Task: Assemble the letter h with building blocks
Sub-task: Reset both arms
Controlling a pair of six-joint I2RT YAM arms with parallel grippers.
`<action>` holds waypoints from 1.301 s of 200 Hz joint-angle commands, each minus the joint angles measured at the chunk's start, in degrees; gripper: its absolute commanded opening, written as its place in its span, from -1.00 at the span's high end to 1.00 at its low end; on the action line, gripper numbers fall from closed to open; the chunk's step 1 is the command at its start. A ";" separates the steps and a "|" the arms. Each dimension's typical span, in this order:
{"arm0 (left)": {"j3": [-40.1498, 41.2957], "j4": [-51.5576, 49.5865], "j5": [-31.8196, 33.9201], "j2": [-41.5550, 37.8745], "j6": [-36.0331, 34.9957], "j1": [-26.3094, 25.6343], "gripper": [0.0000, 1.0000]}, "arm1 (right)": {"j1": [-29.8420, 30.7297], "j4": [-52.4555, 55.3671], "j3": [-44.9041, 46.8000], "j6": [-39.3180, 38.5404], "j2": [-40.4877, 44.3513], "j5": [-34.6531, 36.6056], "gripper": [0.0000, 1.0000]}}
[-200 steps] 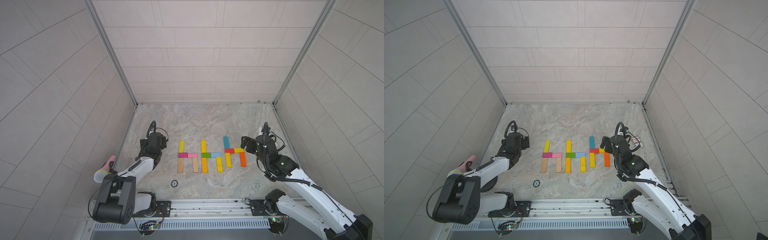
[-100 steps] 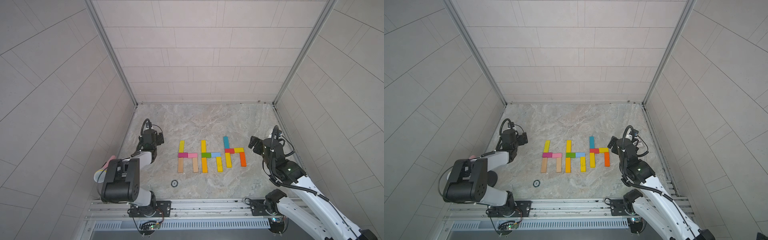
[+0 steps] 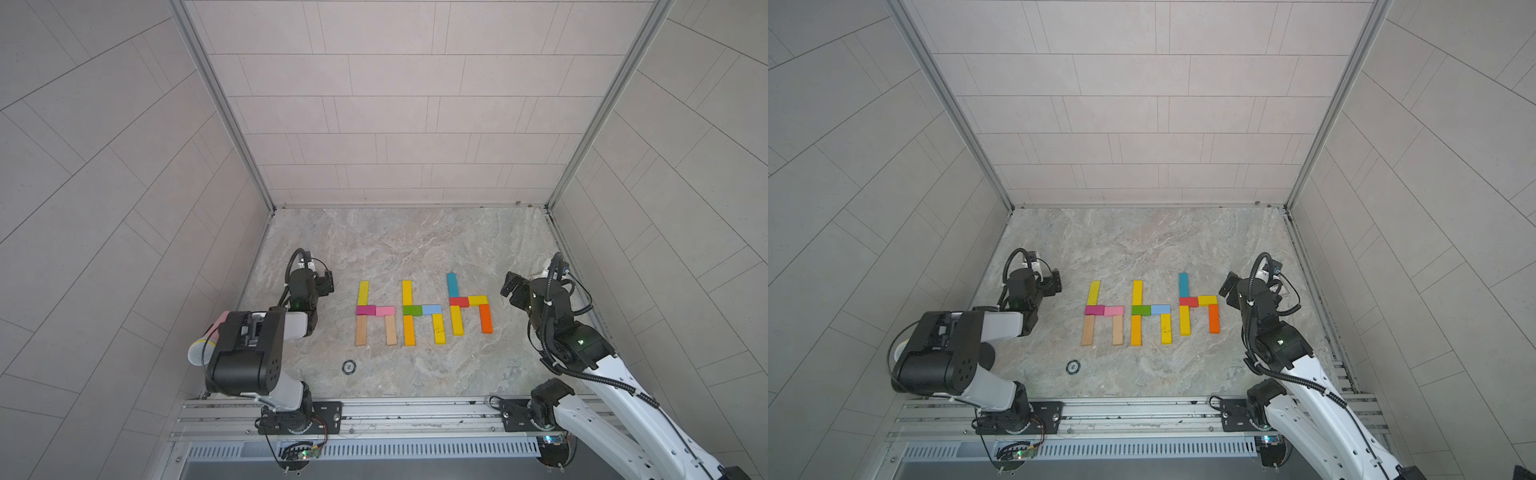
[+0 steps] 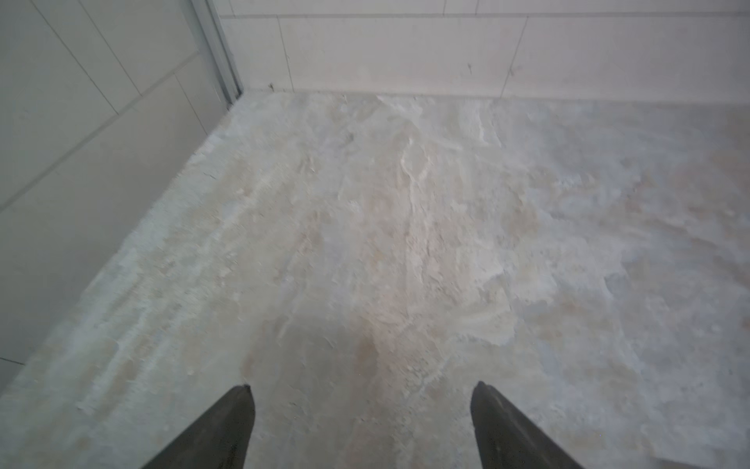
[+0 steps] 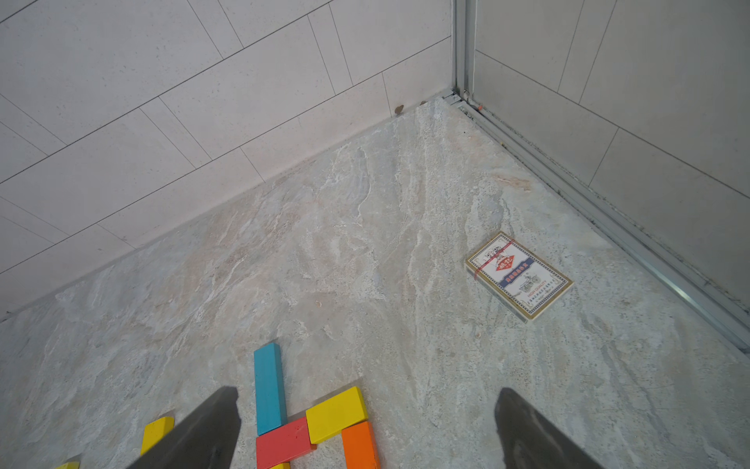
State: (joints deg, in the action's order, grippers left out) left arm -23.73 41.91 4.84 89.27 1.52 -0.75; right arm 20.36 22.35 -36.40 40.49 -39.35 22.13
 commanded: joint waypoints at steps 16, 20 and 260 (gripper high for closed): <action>0.98 10.50 7.87 1.50 -0.55 -0.86 -1.00 | -0.50 -5.94 4.24 -2.67 2.00 2.08 -0.99; 0.78 9.94 8.90 1.49 -0.21 -0.98 -1.00 | -0.54 -6.95 4.86 -3.25 2.35 2.47 -0.99; 1.23 9.72 8.58 0.81 -0.07 -0.78 -1.00 | -17.59 -64.10 10.11 -34.06 -47.45 -2.15 -0.99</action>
State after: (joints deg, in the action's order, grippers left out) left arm -22.92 49.50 13.17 89.71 1.69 -1.74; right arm 3.86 -38.81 -25.45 8.34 -87.05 23.38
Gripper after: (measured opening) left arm 0.998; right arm 0.994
